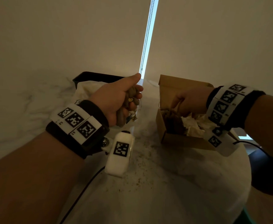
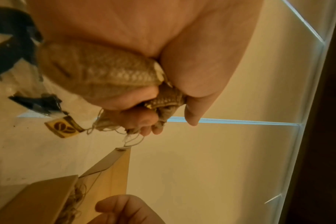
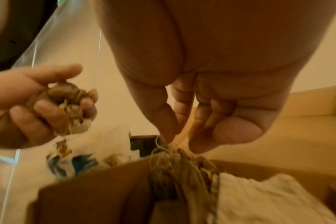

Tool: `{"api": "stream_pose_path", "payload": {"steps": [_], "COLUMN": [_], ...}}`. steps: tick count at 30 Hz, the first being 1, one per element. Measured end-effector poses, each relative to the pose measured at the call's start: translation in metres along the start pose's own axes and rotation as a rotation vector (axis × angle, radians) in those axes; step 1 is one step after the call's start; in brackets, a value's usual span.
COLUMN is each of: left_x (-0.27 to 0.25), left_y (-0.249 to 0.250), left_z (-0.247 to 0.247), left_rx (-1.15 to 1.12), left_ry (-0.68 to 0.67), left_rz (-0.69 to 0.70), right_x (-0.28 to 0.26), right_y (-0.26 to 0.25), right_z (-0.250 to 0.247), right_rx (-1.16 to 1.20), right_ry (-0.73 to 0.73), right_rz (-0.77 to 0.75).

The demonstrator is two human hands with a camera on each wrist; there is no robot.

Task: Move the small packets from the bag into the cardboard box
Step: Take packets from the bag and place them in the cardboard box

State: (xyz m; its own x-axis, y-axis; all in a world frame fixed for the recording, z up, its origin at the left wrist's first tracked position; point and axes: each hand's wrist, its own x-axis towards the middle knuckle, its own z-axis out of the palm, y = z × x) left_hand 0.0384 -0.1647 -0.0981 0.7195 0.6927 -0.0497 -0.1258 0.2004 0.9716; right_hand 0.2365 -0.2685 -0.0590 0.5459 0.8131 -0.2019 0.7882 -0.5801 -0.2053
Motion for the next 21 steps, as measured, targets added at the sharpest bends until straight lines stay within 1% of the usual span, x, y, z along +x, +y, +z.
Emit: {"api": "stream_pose_path", "payload": {"steps": [2,4,6,7,9,11,14,16,18,21], "left_x": [0.001,0.003,0.004,0.004,0.005,0.004,0.004,0.004,0.005,0.006], "left_y": [0.001,0.003,0.005,0.005,0.006,0.007,0.009,0.010,0.008,0.005], "left_z": [-0.002,-0.004,-0.006,-0.007,-0.009,-0.010,-0.013,-0.015,-0.016,-0.012], "left_rx": [-0.055,-0.116,-0.175,-0.200,-0.253,-0.313,-0.388,-0.407,-0.401,-0.377], "left_ry": [-0.028,-0.053,-0.071,-0.080,-0.096,-0.104,-0.095,-0.083,-0.081,-0.094], "left_rz": [-0.037,-0.066,-0.082,-0.082,-0.072,-0.061,-0.046,-0.052,-0.065,-0.098], "right_x": [-0.006,-0.010,-0.012,-0.012,-0.008,-0.001,0.011,0.015,0.018,0.017], "right_y": [-0.002,-0.007,-0.017,-0.025,-0.042,-0.059,-0.071,-0.071,-0.067,-0.060], "right_z": [-0.009,-0.017,-0.020,-0.018,-0.008,0.007,0.029,0.040,0.048,0.054], "right_rx": [0.076,0.151,0.366,0.518,0.821,1.053,1.411,1.597,1.634,1.553], "right_ry": [0.036,0.148,0.260,0.271,0.191,0.085,-0.021,-0.061,-0.031,0.107], "right_rz": [-0.021,-0.076,-0.160,-0.202,-0.260,-0.294,-0.302,-0.293,-0.311,-0.376]}}
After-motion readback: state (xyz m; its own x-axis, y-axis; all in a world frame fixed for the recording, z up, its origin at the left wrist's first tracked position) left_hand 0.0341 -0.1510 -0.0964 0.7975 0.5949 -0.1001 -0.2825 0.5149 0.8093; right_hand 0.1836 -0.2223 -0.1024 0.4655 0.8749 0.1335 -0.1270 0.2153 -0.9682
